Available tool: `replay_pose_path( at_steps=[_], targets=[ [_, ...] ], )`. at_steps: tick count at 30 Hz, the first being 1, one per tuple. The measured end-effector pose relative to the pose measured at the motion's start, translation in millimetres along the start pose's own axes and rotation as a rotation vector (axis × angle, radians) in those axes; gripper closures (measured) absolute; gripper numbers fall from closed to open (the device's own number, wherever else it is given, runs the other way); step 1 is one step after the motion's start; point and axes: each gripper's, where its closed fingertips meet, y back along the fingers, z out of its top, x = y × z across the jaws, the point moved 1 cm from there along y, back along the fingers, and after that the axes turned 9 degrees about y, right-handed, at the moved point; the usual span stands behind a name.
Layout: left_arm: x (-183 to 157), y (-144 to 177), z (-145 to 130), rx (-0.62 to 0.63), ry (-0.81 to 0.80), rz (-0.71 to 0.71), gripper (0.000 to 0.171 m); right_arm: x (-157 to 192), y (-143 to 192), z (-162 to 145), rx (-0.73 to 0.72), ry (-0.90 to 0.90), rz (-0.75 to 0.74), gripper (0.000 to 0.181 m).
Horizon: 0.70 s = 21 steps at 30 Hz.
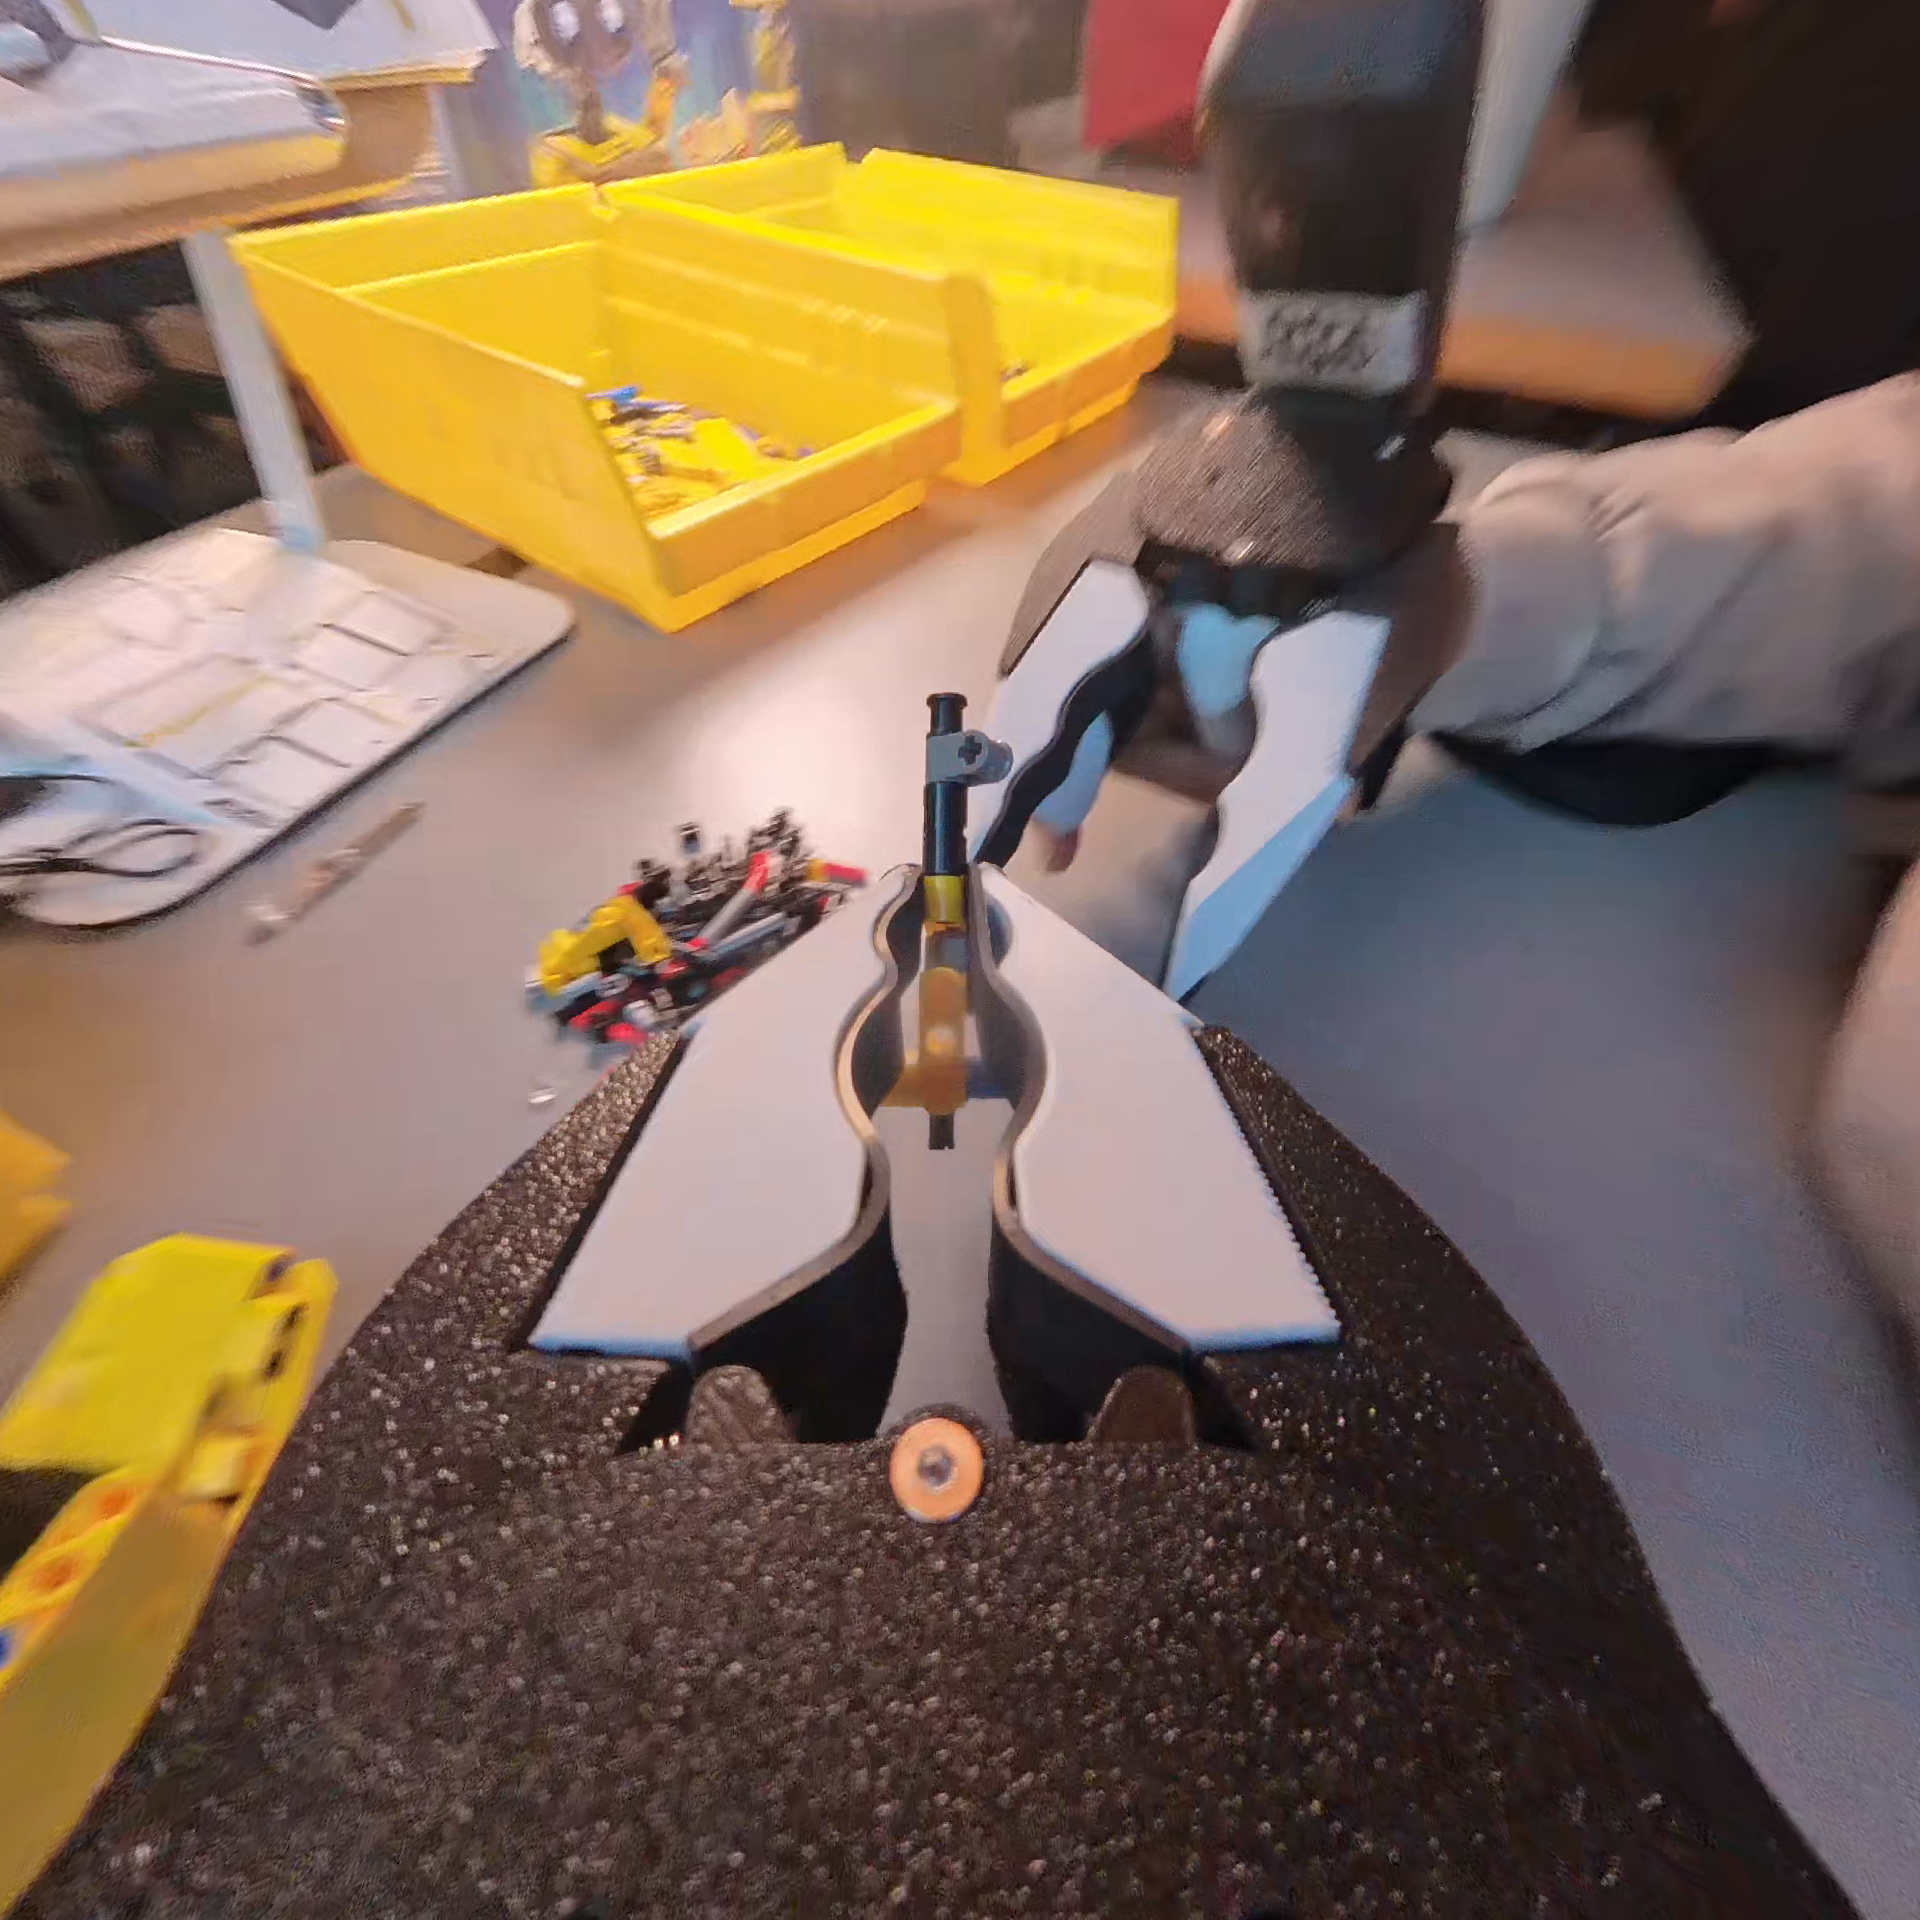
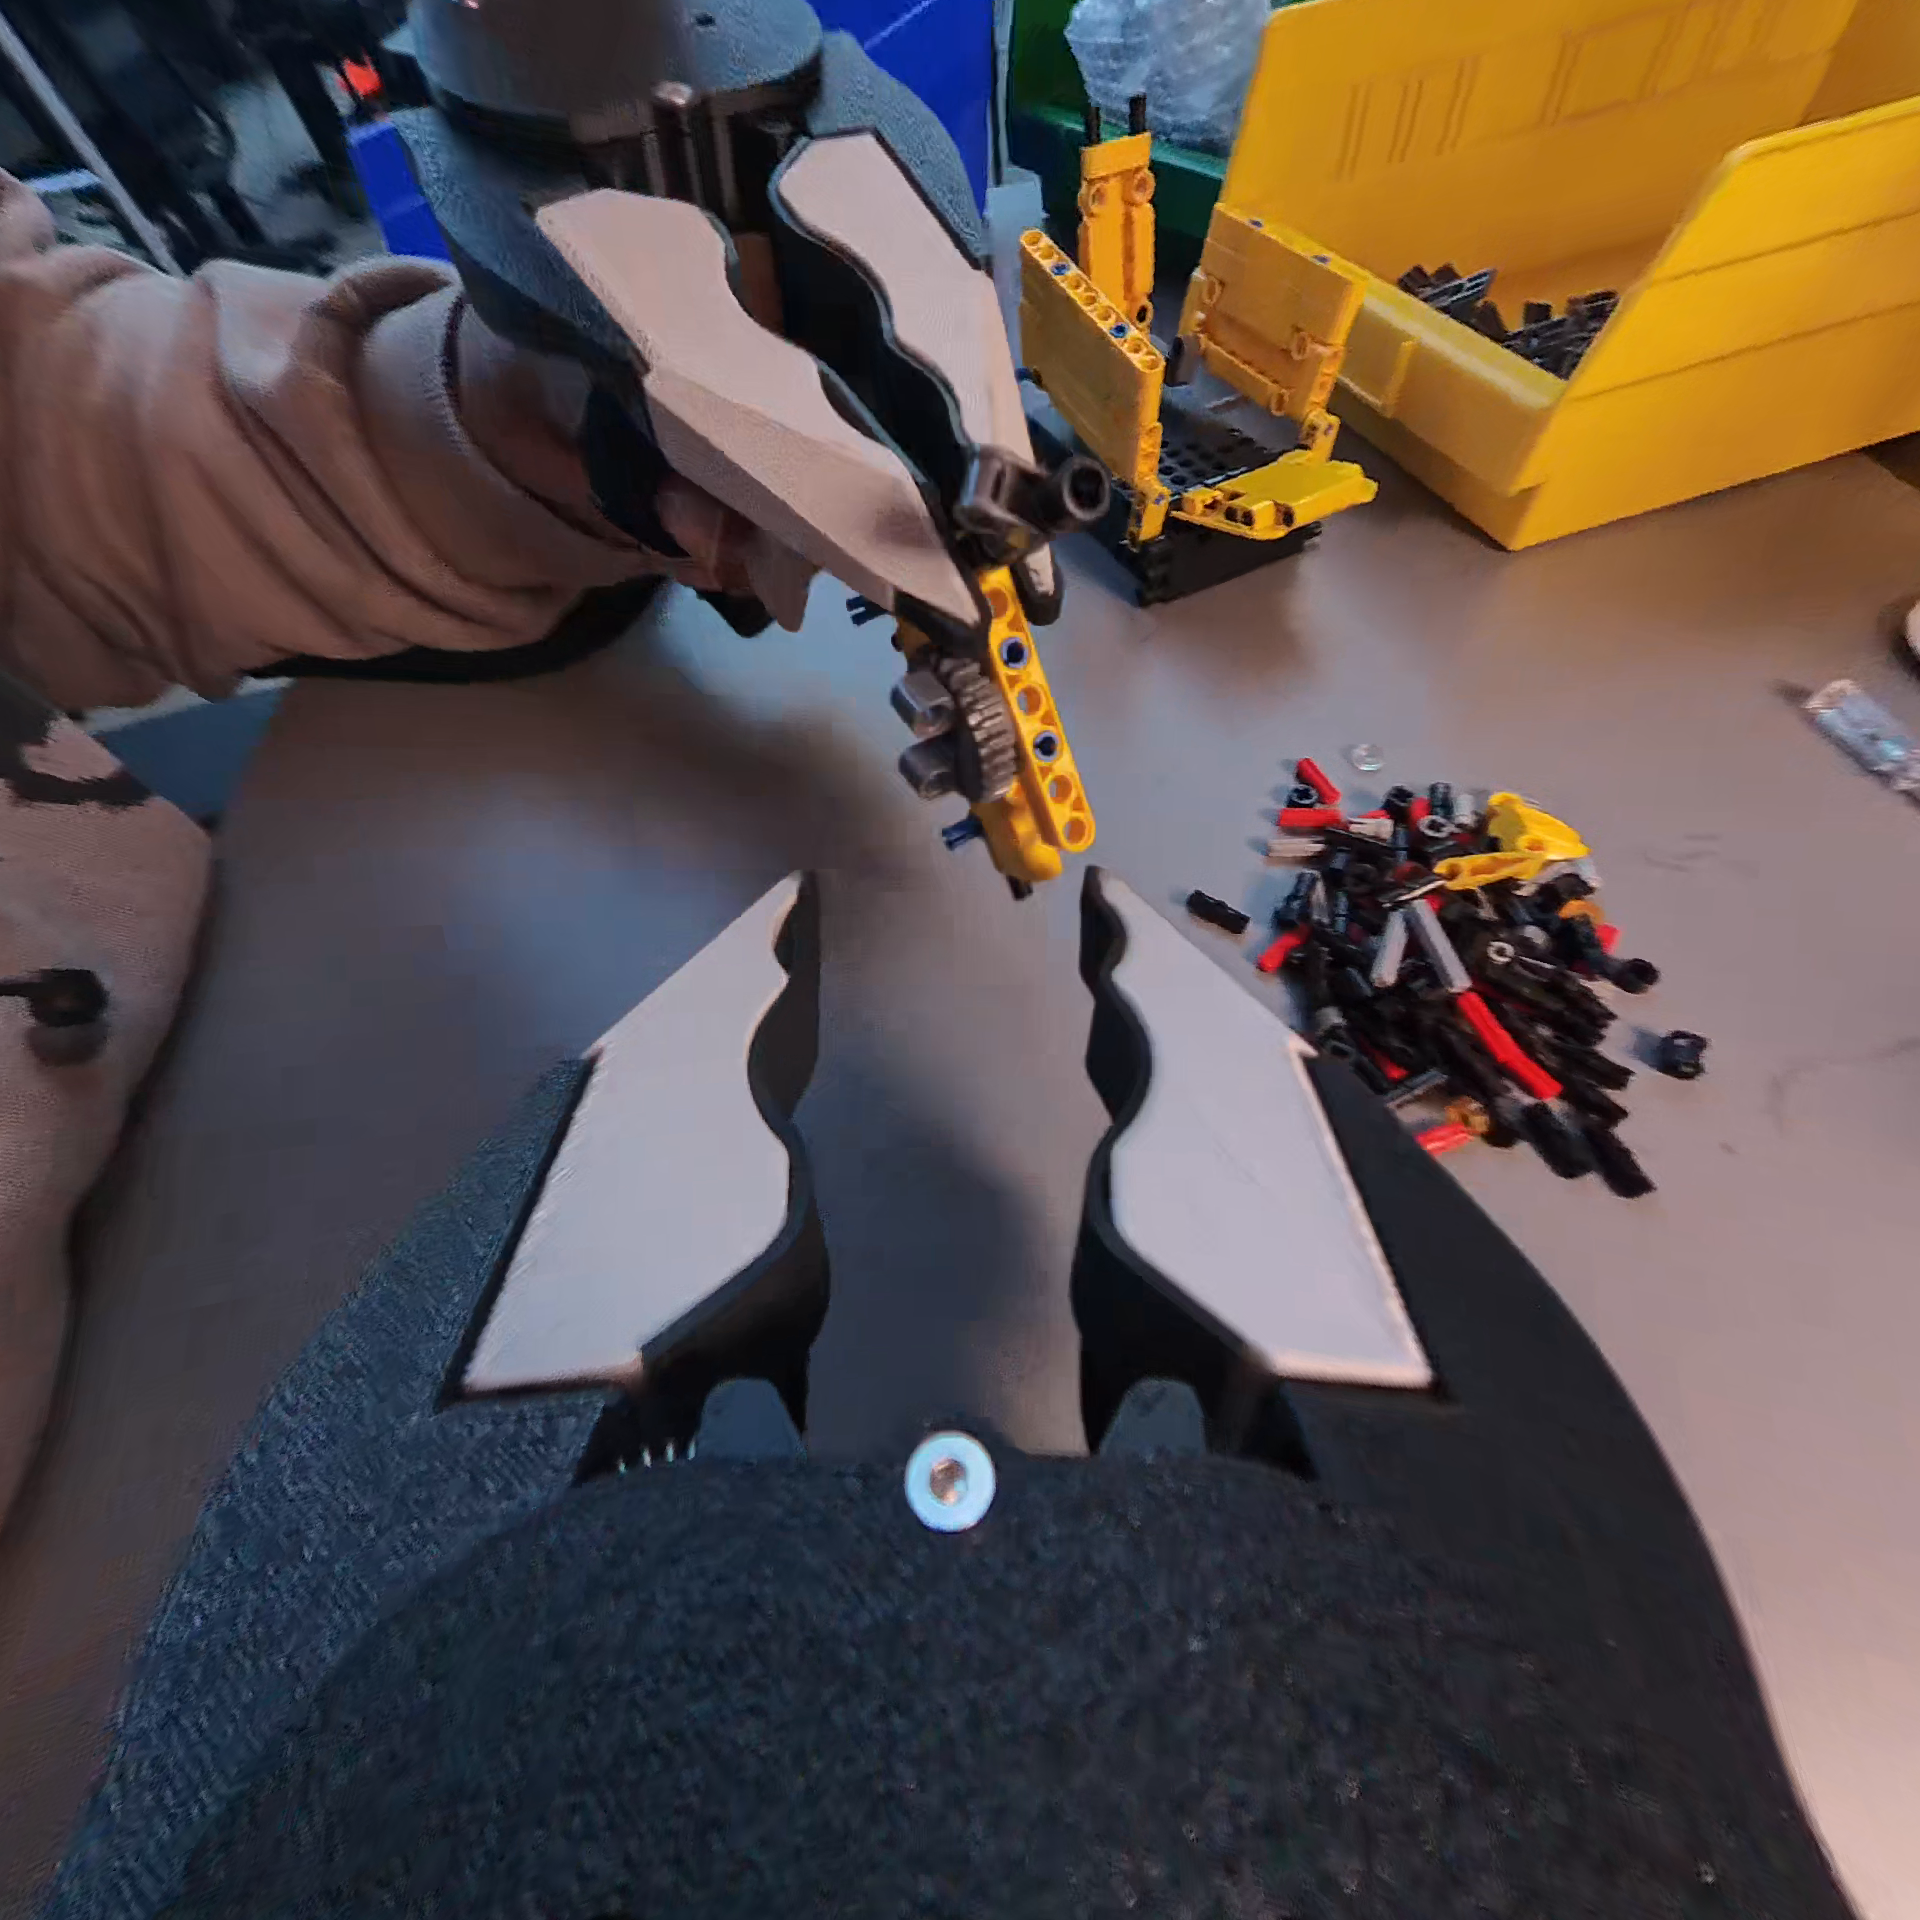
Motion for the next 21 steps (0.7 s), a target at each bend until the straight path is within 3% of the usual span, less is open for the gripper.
replay_pose_path(
  at_steps=[3,8,11,14,18,21],
  targets=[
    [11.6,-0.1,-6.4,0.075,-0.149,0.164,0.165,-6.9,8.8,12.9,-0.042,0.075,-0.054,0.128],
    [12.1,-5.7,-17.4,0.151,-0.28,0.236,0.165,-6.0,20.8,47.3,-0.192,0.085,-0.082,0.136],
    [9.1,-7.5,-19.4,0.167,-0.323,0.244,0.165,-3.3,19.1,47.8,-0.189,0.087,-0.079,0.15],
    [7.1,-8.5,-20.5,0.169,-0.329,0.237,0.165,0.8,17.2,45.0,-0.178,0.102,-0.065,0.181],
    [9.0,-8.0,-21.0,0.17,-0.326,0.241,0.165,-3.1,20.1,46.2,-0.181,0.111,-0.098,0.178],
    [8.5,-7.6,-20.2,0.164,-0.327,0.239,0.165,-10.8,26.1,49.7,-0.206,0.084,-0.128,0.154]
  ],
)
